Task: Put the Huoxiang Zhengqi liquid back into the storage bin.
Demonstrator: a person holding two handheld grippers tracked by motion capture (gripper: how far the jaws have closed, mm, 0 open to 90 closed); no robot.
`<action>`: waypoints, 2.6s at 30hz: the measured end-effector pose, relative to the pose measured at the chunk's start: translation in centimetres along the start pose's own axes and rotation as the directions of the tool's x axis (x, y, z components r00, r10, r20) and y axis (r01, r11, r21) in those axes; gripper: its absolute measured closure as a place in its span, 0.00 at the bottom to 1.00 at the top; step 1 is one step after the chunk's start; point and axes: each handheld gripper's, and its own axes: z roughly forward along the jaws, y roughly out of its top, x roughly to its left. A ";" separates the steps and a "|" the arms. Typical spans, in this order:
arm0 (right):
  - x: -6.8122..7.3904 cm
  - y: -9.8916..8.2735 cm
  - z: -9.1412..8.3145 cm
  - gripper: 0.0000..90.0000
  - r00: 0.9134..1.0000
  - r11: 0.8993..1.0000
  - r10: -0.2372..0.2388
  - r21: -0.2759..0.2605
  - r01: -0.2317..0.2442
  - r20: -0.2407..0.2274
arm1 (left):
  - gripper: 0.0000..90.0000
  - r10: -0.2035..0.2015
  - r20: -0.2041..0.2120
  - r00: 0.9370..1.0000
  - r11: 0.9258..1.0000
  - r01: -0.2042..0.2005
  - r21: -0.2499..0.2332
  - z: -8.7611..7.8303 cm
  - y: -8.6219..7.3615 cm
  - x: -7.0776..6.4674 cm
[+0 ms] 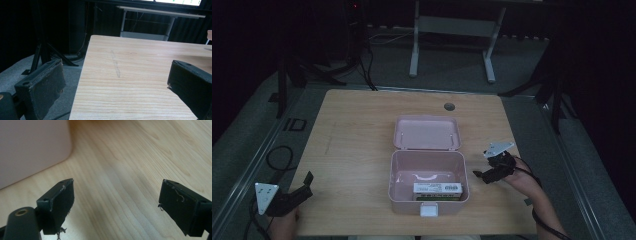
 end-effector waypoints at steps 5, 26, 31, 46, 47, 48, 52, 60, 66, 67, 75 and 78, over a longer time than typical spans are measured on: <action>-0.2 -2.2 0.7 0.14 0.993 0.994 0.080 -0.085 -0.072 0.091 | 0.01 -0.002 0.001 1.000 1.000 0.002 -0.001 0.0 0.0 0.0; -1.2 -7.4 0.5 0.13 0.842 0.873 0.457 -0.327 -0.363 0.287 | 0.01 0.000 0.001 1.000 1.000 0.000 -0.001 0.0 0.0 0.0; -1.4 -8.0 0.1 0.13 0.769 0.836 0.532 -0.367 -0.408 0.355 | 0.01 -0.002 0.003 1.000 1.000 0.002 -0.001 0.0 0.0 0.0; -1.0 -9.2 -1.6 0.13 0.655 0.748 0.642 -0.512 -0.422 0.399 | 0.01 0.006 0.005 1.000 1.000 -0.006 0.001 0.0 0.0 0.0; -1.0 -9.2 -1.6 0.13 0.646 0.747 0.646 -0.513 -0.424 0.406 | 0.01 0.006 0.005 1.000 1.000 -0.006 0.001 0.0 0.0 0.0; -0.9 -9.2 -1.7 0.13 0.646 0.742 0.650 -0.517 -0.427 0.400 | 0.01 0.006 0.003 1.000 1.000 -0.006 0.001 0.0 0.0 0.0; -0.6 -9.1 -1.8 0.12 0.637 0.739 0.653 -0.528 -0.418 0.409 | 0.01 0.006 0.003 1.000 1.000 -0.006 0.002 0.0 0.0 0.0; -0.5 -9.5 -2.8 0.11 0.597 0.678 0.706 -0.610 -0.411 0.382 | 0.01 0.005 0.001 1.000 1.000 -0.005 0.000 0.0 0.0 0.0; -0.4 -9.5 -2.9 0.11 0.578 0.662 0.721 -0.627 -0.411 0.382 | 0.01 0.004 0.001 1.000 1.000 -0.004 0.000 0.0 0.0 0.0; -0.4 -9.5 -2.9 0.11 0.577 0.661 0.722 -0.628 -0.410 0.383 | 0.01 0.004 0.001 1.000 1.000 -0.004 0.001 0.0 0.0 0.0; -0.4 -9.6 -3.1 0.11 0.591 0.655 0.721 -0.635 -0.409 0.363 | 0.01 0.009 -0.001 1.000 1.000 -0.009 0.004 0.0 0.0 -0.1; -0.5 -9.6 -3.0 0.11 0.588 0.658 0.720 -0.631 -0.409 0.369 | 0.01 0.009 -0.001 1.000 1.000 -0.009 0.004 0.0 0.0 0.0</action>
